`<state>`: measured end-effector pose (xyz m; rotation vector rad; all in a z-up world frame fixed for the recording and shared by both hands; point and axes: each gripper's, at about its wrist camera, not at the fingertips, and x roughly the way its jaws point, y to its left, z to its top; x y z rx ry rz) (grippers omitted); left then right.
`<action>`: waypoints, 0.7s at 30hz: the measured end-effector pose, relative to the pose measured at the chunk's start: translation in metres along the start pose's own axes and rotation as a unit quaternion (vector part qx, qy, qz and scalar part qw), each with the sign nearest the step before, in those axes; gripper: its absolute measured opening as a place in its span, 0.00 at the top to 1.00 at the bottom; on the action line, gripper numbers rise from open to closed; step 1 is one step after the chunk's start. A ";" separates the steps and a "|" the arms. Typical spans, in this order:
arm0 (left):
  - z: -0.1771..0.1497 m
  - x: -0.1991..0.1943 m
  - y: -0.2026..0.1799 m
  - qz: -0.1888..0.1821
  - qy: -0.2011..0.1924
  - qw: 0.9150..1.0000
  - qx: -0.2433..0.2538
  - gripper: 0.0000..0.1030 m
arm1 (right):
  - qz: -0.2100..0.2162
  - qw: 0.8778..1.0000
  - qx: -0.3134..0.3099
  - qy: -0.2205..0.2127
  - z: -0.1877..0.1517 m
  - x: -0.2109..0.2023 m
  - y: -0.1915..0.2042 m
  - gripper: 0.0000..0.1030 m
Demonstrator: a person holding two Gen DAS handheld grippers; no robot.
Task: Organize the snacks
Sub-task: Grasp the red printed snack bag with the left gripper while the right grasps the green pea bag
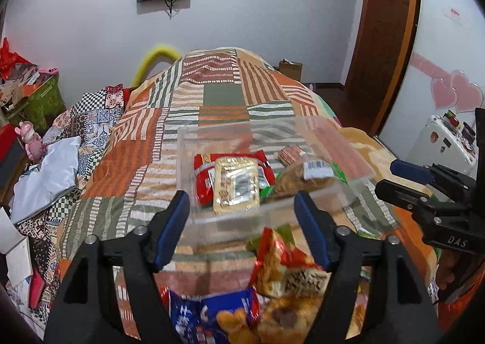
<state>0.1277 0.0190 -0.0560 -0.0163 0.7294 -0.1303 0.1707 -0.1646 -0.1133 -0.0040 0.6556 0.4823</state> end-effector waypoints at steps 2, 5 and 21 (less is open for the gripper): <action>-0.005 -0.005 -0.005 -0.004 0.002 1.000 0.002 0.19 | 0.001 1.000 0.000 0.005 -0.005 -0.002 0.000 0.44; -0.013 -0.011 -0.013 -0.010 0.002 1.000 0.006 0.13 | 0.001 1.000 -0.004 0.015 -0.014 -0.003 0.001 0.44; -0.049 0.011 -0.046 -0.043 0.059 0.997 0.010 0.09 | 0.009 0.997 0.009 0.077 -0.061 0.005 -0.009 0.44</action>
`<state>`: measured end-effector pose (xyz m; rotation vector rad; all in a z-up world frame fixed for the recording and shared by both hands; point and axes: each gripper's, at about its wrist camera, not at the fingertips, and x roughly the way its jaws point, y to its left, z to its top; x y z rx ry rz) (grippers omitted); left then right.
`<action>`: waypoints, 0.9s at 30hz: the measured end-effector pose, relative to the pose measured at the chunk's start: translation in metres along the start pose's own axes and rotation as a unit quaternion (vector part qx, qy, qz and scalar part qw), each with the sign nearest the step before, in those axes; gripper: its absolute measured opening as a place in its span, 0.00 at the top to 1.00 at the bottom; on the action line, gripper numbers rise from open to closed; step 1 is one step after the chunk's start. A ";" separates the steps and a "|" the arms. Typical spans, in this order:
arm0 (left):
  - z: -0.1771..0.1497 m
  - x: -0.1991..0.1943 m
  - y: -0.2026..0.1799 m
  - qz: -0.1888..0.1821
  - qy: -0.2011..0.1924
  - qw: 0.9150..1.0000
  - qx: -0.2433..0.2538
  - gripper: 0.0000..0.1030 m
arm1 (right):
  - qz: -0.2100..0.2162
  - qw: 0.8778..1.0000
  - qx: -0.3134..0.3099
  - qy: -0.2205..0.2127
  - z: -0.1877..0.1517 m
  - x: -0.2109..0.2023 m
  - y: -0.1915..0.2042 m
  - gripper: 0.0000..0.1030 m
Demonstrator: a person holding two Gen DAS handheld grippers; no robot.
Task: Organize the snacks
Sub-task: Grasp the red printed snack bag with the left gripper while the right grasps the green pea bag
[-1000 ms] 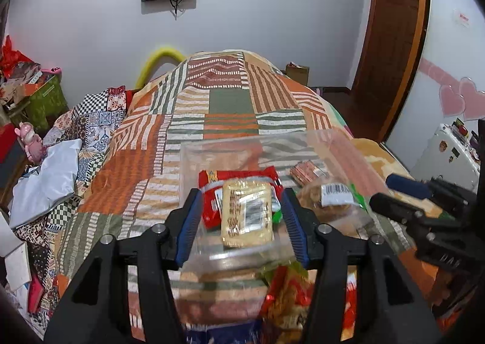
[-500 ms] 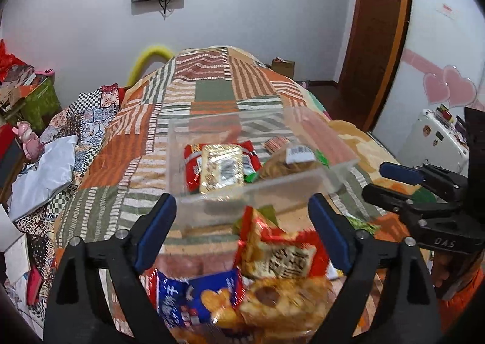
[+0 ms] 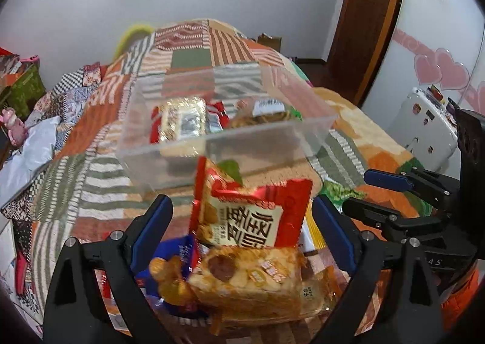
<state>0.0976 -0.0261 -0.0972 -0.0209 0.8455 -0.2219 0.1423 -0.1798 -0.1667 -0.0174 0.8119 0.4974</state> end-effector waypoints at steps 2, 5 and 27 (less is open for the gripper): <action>-0.003 0.004 -0.002 -0.002 0.008 1.000 0.000 0.09 | 0.003 1.000 0.001 0.008 -0.003 0.003 0.000 0.44; -0.006 0.014 -0.004 -0.002 0.023 1.000 0.003 0.09 | 0.000 1.000 0.000 0.018 -0.007 0.010 -0.001 0.44; -0.006 0.043 0.006 0.006 0.029 0.999 -0.032 0.22 | 0.010 1.000 0.008 0.014 -0.003 0.027 -0.002 0.60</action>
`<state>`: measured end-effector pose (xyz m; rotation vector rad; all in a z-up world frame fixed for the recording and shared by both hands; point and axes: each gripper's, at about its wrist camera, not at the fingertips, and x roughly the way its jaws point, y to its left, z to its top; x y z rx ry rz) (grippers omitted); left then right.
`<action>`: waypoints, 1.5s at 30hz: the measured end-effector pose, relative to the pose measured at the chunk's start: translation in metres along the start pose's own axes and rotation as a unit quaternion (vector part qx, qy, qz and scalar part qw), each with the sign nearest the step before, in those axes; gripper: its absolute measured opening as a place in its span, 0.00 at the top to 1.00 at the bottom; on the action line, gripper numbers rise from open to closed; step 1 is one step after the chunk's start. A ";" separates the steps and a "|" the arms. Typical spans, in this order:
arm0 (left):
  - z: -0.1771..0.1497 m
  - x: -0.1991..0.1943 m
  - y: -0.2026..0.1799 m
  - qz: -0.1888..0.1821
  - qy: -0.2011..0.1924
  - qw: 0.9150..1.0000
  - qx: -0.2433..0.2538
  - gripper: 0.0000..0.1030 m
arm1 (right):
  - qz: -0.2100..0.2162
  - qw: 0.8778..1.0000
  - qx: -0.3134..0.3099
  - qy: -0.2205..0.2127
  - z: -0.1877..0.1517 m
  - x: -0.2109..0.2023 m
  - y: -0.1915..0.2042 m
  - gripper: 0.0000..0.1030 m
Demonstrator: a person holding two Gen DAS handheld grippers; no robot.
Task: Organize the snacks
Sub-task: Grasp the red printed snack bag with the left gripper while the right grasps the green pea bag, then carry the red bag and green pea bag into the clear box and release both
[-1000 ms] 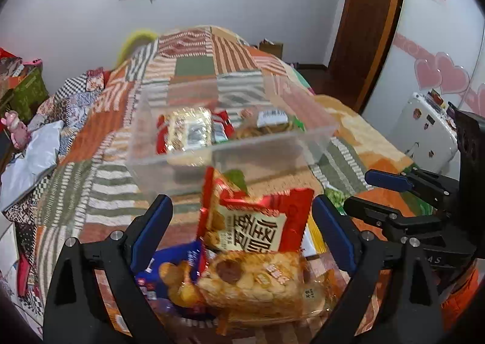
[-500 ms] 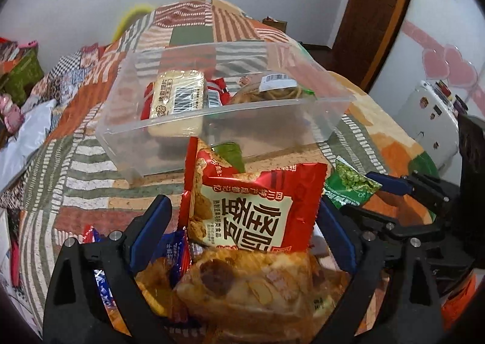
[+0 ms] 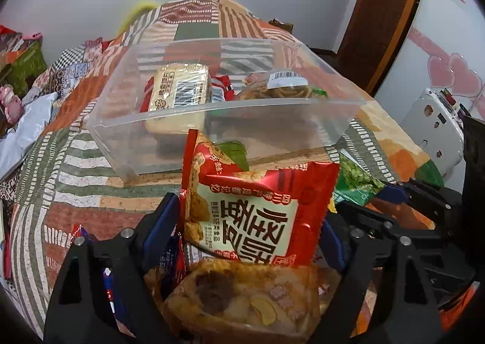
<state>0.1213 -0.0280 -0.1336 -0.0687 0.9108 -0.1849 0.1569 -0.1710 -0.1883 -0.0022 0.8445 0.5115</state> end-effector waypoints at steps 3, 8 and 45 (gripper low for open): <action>-0.003 -0.007 -0.002 -0.003 -0.008 1.000 0.005 0.27 | -0.005 1.000 -0.004 -0.008 0.001 -0.004 0.003 0.67; -0.006 -0.017 -0.002 -0.010 -0.017 1.000 0.002 0.33 | -0.010 1.000 -0.004 -0.025 0.005 -0.014 0.002 0.77; 0.034 -0.098 0.029 -0.018 -0.142 0.989 -0.045 0.51 | 0.006 0.989 -0.011 -0.146 0.064 -0.057 0.022 0.85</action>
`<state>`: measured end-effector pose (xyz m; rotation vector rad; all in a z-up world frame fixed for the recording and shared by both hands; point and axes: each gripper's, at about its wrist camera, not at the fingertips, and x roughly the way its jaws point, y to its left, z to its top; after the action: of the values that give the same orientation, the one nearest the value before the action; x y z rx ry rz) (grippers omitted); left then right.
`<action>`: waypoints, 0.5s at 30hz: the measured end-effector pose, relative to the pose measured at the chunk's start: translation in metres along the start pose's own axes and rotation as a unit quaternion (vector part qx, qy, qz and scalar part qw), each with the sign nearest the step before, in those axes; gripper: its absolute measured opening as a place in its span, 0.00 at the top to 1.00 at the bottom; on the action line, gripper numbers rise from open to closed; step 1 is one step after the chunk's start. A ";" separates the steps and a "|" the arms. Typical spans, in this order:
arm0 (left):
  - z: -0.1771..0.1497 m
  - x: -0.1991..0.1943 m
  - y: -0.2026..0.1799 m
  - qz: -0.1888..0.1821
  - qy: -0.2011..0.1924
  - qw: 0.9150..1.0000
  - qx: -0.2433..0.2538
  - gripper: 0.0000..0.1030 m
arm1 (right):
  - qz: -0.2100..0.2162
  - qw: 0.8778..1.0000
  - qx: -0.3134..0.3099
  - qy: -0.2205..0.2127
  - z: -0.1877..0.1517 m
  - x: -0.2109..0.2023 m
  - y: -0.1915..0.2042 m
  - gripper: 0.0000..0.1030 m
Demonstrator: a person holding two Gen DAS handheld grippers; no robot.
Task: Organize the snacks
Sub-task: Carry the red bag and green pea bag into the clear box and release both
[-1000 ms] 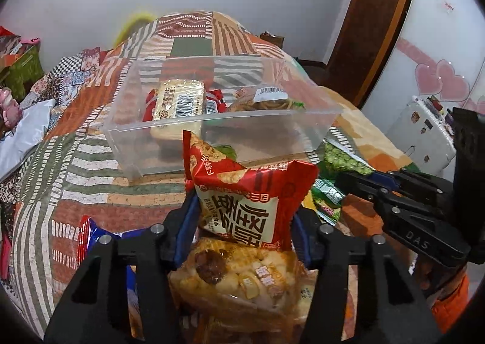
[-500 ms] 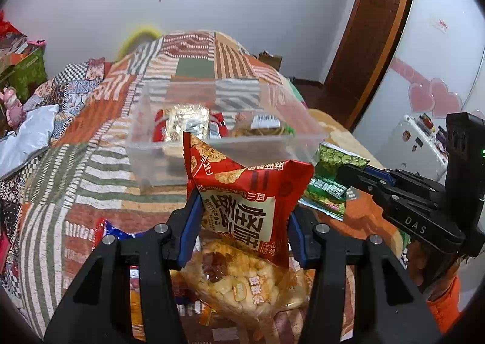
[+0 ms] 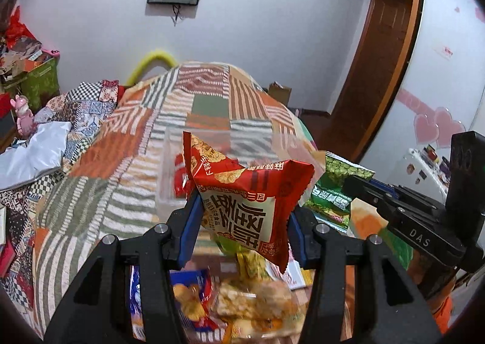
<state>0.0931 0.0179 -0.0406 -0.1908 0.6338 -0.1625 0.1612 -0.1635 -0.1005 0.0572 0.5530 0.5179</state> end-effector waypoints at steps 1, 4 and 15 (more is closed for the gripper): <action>0.003 0.002 0.001 0.001 -0.003 1.000 -0.001 0.51 | 0.002 1.000 0.000 -0.002 0.003 0.002 0.001 0.85; 0.009 0.007 0.003 0.010 -0.011 1.000 -0.001 0.51 | 0.005 1.000 -0.002 -0.006 0.011 0.010 0.003 0.85; 0.028 0.039 0.023 0.040 -0.016 0.999 -0.008 0.51 | 0.017 1.000 -0.007 0.012 0.024 0.044 0.010 0.85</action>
<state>0.1427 0.0354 -0.0460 -0.1828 0.6097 -0.0771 0.2004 -0.1315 -0.0995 0.0465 0.5724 0.5565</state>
